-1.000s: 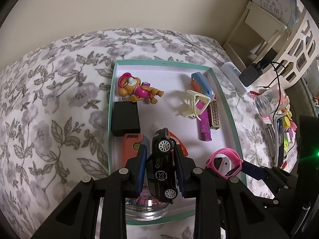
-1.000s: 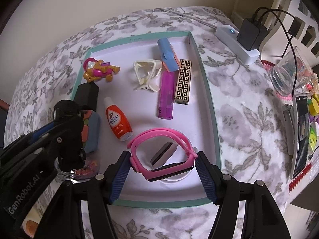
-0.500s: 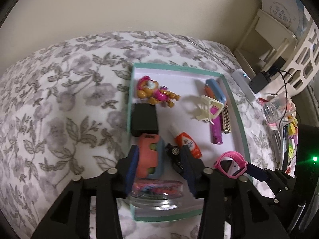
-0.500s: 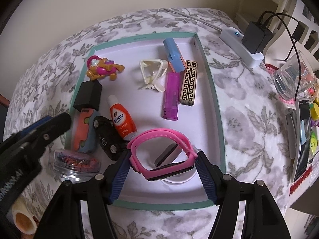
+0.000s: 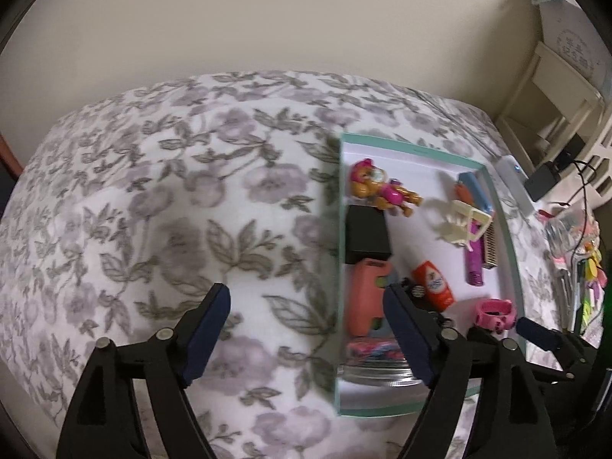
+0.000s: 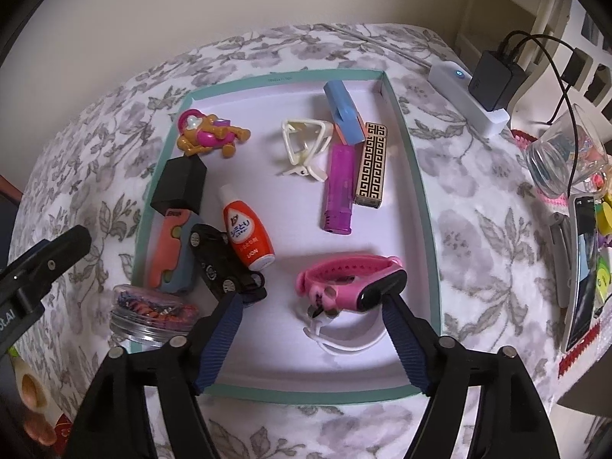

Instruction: Organize rigid objects

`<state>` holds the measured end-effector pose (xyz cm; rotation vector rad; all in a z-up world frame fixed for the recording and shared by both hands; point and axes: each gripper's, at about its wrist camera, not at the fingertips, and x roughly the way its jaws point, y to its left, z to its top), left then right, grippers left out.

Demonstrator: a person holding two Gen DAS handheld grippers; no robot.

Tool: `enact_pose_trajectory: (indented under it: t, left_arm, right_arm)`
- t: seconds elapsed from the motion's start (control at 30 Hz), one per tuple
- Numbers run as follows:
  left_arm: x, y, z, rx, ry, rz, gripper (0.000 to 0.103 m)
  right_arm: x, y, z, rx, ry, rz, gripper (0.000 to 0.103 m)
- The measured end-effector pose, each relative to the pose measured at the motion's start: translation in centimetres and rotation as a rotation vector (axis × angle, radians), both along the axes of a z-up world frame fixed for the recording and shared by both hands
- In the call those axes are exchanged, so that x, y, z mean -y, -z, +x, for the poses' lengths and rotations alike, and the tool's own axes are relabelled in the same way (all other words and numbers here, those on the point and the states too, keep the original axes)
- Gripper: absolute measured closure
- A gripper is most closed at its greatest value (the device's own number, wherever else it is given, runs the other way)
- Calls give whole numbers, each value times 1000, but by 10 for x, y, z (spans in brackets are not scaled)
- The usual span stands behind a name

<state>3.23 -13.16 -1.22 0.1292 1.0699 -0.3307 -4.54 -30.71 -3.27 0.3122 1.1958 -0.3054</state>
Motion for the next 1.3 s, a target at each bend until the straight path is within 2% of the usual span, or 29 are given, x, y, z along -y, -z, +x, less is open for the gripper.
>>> enact_pose_trajectory:
  t: [0.07,0.17,0.27,0.5,0.73,1.3]
  left_arm:
    - [-9,-1,1,6,-25,6,8]
    - [-21,-1,1,9,-52,4,7]
    - [-33,0,2,3,-85,4,7]
    - [-52,10,-1,-24,-125,9,7]
    - [-55,9,-9,-27,-116,-12,7]
    - [-67,-21,-34,65,-119,-9,7]
  right_arm:
    - [-3,-2,-1,10,-4,-9,14]
    - [-5,-3,-2,19,-4,-9,14]
    - [-6,-4,-3,31,-3,-13,0]
    - [-9,-8,-6,52,-5,-18,0]
    - [-19,-19,-13,99,-11,-14,0]
    - [-46,-45,-35,172,-32,-52,0]
